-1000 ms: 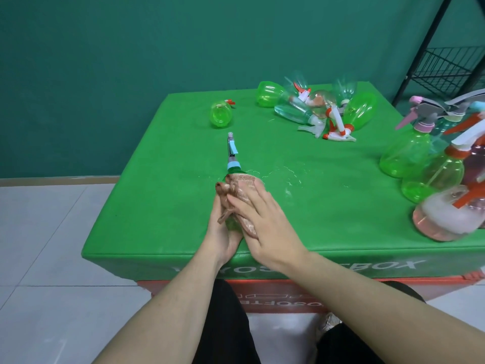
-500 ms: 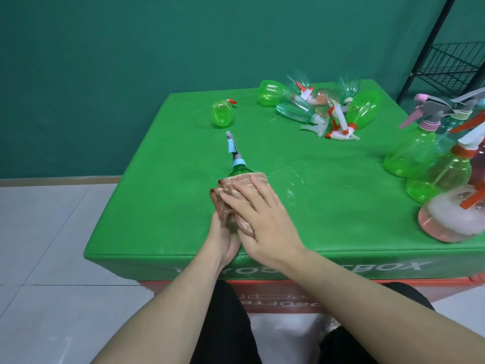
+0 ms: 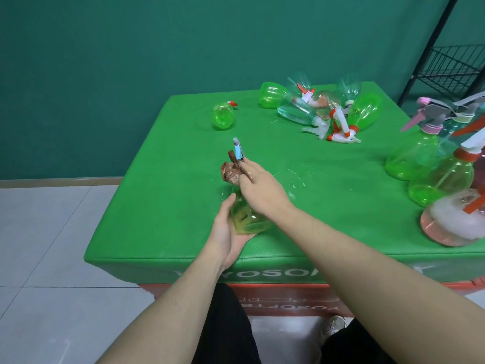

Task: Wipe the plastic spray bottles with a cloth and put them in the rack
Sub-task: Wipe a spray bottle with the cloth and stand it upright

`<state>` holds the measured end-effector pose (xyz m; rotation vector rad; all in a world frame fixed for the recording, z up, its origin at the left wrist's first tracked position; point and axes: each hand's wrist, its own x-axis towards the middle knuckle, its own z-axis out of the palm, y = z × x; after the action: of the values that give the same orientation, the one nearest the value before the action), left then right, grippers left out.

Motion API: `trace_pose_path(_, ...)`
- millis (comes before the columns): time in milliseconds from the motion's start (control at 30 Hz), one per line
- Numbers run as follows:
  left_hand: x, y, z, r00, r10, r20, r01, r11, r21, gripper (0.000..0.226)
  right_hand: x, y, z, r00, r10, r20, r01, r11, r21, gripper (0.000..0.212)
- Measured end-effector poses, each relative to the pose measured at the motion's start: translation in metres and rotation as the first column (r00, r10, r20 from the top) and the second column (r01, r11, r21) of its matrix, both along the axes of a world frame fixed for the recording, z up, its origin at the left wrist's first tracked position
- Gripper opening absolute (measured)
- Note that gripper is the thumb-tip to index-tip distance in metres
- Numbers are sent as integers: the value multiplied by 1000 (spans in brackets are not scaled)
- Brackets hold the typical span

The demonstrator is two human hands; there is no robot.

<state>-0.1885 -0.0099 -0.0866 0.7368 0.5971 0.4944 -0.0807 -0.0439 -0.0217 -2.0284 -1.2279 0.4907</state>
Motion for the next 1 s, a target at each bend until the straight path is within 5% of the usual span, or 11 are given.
trace_pose_path(333, 3, -4, 0, 1000, 16, 3, -16, 999, 42, 41, -20, -47, -28, 964, 39, 265, -108, 961, 253, 48)
trace_pose_path(600, 2, -6, 5, 999, 7, -36, -8, 1000, -27, 62, -36, -87, -65, 876, 148, 458, -259, 948, 188, 50)
trace_pose_path(1000, 2, -5, 5, 995, 66, 80, -66, 998, -2, 37, -24, -56, -38, 944, 91, 317, -159, 968, 195, 56)
